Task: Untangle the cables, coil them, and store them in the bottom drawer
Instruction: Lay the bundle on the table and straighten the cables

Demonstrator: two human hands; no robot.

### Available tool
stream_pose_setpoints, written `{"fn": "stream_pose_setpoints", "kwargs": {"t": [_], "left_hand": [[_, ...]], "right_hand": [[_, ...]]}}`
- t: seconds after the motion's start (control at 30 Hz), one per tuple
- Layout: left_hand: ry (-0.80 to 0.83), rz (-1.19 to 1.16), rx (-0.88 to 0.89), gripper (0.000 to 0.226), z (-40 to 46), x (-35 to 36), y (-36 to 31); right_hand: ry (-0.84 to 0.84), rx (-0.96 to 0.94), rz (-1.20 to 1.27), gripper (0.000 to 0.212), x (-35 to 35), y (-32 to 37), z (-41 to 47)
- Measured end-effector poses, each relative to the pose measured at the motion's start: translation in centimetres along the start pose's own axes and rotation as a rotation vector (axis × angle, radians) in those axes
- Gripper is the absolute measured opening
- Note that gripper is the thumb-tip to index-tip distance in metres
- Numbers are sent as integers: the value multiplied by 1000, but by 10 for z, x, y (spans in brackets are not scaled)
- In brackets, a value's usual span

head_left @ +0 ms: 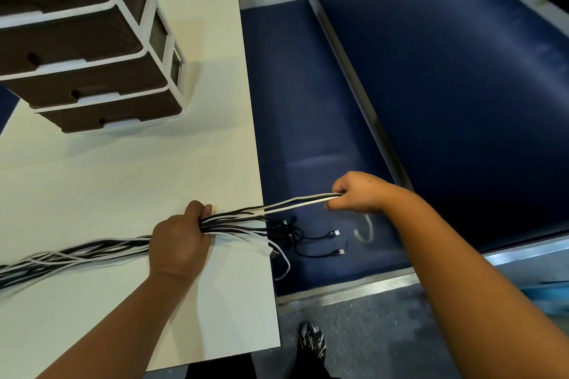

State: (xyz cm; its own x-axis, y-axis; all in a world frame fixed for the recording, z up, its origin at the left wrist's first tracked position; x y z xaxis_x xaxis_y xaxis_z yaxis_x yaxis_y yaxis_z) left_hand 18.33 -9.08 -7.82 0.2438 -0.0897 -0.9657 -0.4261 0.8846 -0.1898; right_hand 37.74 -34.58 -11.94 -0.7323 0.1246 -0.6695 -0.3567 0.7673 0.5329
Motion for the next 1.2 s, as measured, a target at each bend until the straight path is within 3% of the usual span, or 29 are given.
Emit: {"fn": "stream_pose_setpoints", "kwargs": {"t": [0.17,0.23,0.33,0.4,0.57,0.67,0.87,0.9,1.1,1.2], "left_hand": [[16,0,-7,12,0,2,2],[12,4,-2,13,0,2,2],[-18,0,5,15,0,0,2],[-33,-4,14,19,0,0,1],[-54,6,32,27,0,-2,1],[-37,2,50,27,1,-1,-2],[-37,-17,72,25,4,-4,-2],[-24,-23,72,26,4,-4,-2],[115,-23,65,10,3,4,5],[161,0,164,8,5,2,4]], "right_hand": [[-113,98,-100,30,-13,-34,-4],[-59,159,-155,24,-14,-44,-11],[203,274,-278,99,-2,-47,-29],[205,199,-294,114,-2,-19,-36],[-14,-259,-222,77,25,138,-49],[-106,-356,-307,69,63,191,-42],[-552,-209,-397,17,91,205,-9],[-562,-169,-378,13,92,203,-7],[-675,10,-366,36,95,195,-1],[-772,32,-437,24,93,197,-1]]}}
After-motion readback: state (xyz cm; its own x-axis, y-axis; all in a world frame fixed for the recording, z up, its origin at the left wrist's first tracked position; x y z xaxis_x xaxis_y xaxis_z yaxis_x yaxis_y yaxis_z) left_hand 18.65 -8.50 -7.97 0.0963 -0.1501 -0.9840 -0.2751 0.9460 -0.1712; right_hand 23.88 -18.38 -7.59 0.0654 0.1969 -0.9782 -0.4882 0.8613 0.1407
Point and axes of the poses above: each hand's wrist, its own z-axis towards the middle knuckle, its own x-axis out of the palm, y = z × x, the point moved 8 cm from there along z, towards the middle knuckle, and after that the axes turned 1 degree about -x, right-handed, at the moved point
